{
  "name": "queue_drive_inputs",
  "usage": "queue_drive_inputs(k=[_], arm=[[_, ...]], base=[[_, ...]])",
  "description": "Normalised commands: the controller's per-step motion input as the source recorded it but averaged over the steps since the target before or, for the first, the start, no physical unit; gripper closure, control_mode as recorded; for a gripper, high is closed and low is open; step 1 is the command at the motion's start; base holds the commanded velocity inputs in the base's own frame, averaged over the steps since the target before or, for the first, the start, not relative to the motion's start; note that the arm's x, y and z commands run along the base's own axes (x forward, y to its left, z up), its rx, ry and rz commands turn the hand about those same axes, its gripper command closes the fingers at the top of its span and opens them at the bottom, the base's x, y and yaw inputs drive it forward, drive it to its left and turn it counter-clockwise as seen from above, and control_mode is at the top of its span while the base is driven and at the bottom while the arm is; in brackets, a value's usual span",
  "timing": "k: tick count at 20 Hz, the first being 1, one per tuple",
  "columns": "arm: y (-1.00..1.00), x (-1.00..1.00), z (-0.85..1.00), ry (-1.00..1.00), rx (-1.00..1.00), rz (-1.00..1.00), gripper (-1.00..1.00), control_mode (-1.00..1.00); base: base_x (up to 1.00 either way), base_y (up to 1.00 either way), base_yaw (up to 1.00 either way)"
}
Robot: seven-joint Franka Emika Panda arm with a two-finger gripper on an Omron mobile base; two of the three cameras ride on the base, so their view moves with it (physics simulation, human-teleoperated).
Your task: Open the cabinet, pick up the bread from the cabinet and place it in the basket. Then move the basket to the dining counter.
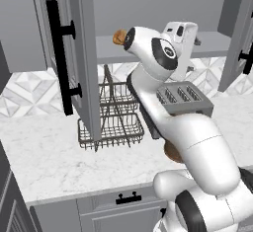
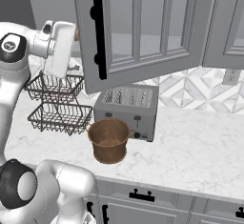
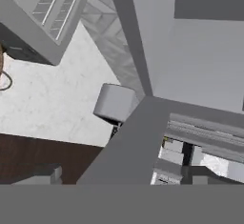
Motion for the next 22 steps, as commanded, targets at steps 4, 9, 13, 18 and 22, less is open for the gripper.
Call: queue_drive_inputs(k=[4,9,13,18,22], arm=[[-0.99,-0.19,0.03,0.11,-0.11,-0.36,-1.0,-1.0],[-1.0,-0.67,0.0,0.0,0.0,-0.24,-1.0,-1.0],[-1.0,-0.81,0.01,0.0,0.0,-0.18,-1.0,-1.0],[-1.0,-0.91,0.06,0.0,0.07,-0.09,-1.0,-1.0],[-1.0,-0.27,-0.12,-0.01,0.26,-0.03,-1.0,-1.0]], base=[[0.0,0.0,0.0],[0.0,0.0,0.0],[0.0,0.0,0.0],[0.0,0.0,0.0],[0.0,0.0,0.0]])
